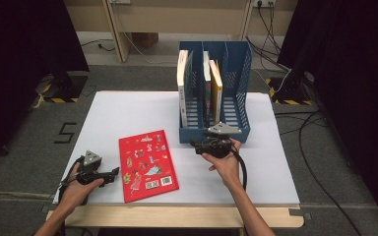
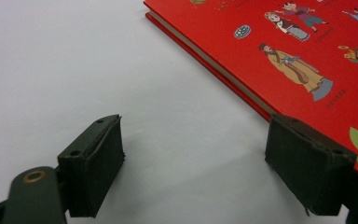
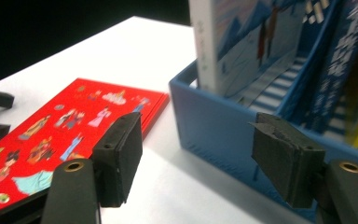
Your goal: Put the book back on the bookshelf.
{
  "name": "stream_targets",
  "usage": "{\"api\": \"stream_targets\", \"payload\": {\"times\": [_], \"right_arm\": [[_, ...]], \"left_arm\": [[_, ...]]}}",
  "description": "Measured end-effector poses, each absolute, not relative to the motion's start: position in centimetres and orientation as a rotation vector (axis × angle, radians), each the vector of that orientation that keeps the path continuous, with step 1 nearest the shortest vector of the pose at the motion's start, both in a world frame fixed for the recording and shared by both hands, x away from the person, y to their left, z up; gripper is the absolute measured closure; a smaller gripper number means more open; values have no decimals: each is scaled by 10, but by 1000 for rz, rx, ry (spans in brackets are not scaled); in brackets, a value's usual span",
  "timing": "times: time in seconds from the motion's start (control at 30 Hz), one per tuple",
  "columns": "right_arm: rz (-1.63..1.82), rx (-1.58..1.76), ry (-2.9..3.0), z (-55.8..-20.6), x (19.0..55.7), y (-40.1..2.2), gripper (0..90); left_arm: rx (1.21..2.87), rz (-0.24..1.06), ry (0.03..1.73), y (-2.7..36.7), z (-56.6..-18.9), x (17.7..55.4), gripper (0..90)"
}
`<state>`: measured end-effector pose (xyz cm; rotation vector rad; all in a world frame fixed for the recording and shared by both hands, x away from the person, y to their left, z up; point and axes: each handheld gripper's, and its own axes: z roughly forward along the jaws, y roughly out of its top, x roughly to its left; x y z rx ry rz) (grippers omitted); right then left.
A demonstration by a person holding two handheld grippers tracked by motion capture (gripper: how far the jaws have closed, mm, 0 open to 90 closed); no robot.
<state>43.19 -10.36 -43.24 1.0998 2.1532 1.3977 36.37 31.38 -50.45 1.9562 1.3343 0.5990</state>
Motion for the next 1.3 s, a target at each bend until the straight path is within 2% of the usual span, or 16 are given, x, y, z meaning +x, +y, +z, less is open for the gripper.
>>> {"api": "stream_targets", "payload": {"times": [0.53,1.3], "right_arm": [[1388,1124,2239,-454,424,-80,295],[1362,1113,2375,-477,425,-35,285]], "left_arm": [[1953,596,1336,314,-505,364,184],[1956,594,1335,311,-504,362,216]]}}
